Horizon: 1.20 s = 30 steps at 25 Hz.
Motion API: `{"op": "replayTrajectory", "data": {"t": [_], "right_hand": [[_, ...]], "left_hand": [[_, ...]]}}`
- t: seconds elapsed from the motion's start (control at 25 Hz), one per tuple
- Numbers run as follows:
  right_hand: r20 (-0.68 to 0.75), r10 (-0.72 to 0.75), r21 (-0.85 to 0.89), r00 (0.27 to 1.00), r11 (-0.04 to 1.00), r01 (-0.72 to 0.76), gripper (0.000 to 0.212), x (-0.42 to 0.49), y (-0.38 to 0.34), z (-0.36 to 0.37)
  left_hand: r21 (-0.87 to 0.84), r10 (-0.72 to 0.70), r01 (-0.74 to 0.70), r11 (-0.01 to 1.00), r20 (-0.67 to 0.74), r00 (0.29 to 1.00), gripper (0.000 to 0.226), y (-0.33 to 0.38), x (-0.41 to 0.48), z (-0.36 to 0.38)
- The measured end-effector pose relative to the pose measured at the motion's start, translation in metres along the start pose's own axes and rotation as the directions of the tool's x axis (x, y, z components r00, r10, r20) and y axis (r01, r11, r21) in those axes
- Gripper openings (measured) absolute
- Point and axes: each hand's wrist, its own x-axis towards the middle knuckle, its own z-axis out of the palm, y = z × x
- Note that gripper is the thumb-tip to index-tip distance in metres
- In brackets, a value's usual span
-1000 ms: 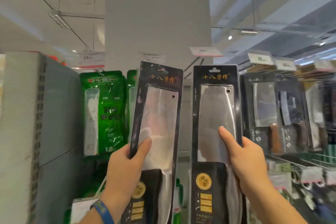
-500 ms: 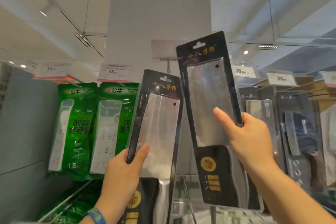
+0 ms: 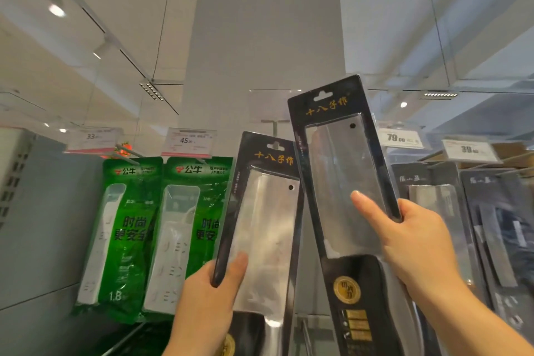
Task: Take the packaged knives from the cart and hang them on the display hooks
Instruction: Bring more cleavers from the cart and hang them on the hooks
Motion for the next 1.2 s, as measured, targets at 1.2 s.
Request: {"op": "replayTrajectory", "data": {"t": [1.2], "right_hand": [[0.017,0.026,0.124,1.000,0.992,-0.028,0.056,-0.003,0.000,0.025]], "left_hand": [[-0.069,-0.114,0.131,0.989,0.206,0.972,0.033,-0.033,0.050,0.031]]}}
